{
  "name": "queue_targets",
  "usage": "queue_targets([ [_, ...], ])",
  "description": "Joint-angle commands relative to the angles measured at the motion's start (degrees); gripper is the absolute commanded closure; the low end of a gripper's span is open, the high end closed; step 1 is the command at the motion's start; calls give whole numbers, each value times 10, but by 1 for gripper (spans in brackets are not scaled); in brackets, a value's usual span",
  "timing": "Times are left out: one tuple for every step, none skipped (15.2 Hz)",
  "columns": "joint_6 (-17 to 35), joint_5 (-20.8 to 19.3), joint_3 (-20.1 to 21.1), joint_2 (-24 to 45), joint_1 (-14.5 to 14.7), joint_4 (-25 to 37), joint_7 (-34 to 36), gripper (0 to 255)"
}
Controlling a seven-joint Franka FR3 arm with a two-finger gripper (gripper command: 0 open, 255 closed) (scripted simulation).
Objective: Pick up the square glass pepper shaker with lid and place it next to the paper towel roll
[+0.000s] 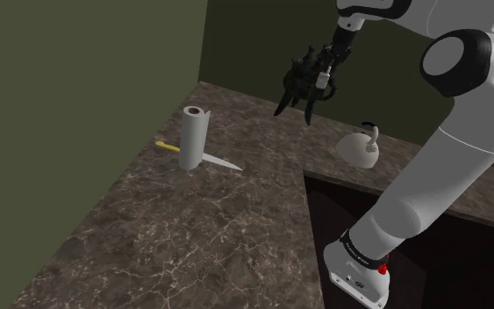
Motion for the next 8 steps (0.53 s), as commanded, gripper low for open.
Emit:
queue_targets([
  [-16,3,0,5,-1,21,-2,255],
  [-25,4,-1,8,-1,32,-4,255],
  [-33,5,-1,10,-2,43,-6,255],
  [-42,7,-1,13,-3,54,-7,255],
  [-49,8,-2,16,-3,64,-9,255],
  [-48,0,5,4,7,50,7,255],
  [-48,-7,11,-7,16,38,23,255],
  [-48,-14,18,-17,25,27,38,255],
])
